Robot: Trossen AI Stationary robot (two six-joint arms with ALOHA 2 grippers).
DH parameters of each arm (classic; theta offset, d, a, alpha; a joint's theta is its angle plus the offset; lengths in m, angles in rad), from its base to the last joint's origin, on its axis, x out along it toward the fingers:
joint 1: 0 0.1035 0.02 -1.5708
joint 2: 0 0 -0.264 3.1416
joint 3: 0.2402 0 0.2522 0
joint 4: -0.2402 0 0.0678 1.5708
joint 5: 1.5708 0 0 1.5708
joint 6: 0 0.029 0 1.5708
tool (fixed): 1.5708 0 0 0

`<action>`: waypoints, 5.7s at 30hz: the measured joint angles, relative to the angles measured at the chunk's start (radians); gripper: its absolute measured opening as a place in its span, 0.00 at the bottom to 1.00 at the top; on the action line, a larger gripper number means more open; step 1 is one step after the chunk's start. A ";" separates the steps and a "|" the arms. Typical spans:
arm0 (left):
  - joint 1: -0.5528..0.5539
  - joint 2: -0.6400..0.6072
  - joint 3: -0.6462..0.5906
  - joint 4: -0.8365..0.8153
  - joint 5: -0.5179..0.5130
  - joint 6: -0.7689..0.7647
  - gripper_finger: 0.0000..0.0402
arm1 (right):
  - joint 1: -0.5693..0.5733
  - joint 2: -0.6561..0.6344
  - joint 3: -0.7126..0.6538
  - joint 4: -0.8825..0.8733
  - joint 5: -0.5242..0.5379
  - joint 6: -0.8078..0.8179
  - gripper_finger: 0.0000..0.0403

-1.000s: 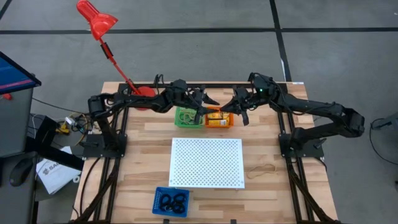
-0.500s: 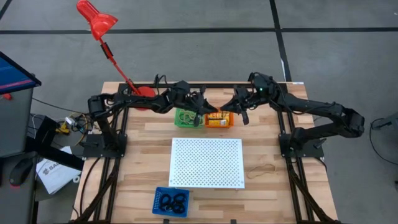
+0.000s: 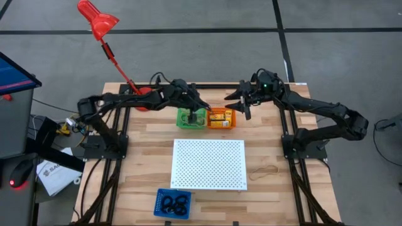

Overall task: Pick & Place Office Desk Supplies
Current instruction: Put the violet rubber band into the green bin, then put the brown rubber band into the green bin

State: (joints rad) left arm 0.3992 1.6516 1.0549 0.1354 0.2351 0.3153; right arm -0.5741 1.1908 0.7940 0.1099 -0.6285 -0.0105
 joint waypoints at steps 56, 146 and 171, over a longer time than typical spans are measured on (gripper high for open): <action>0.050 -0.421 -0.293 0.009 0.024 -0.005 0.56 | 0.367 -0.001 -0.087 -0.985 0.368 0.299 0.53; -0.026 0.102 -0.011 0.607 0.352 -0.034 0.61 | 0.269 -0.073 -0.151 0.187 0.504 -0.166 0.00; -0.034 0.102 -0.006 0.636 0.325 -0.032 0.32 | 0.264 0.009 -0.101 0.252 0.414 -0.188 0.00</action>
State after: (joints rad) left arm 0.3656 1.7540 1.0492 0.7709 0.5597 0.2836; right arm -0.3103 1.1995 0.6930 0.3616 -0.2142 -0.1989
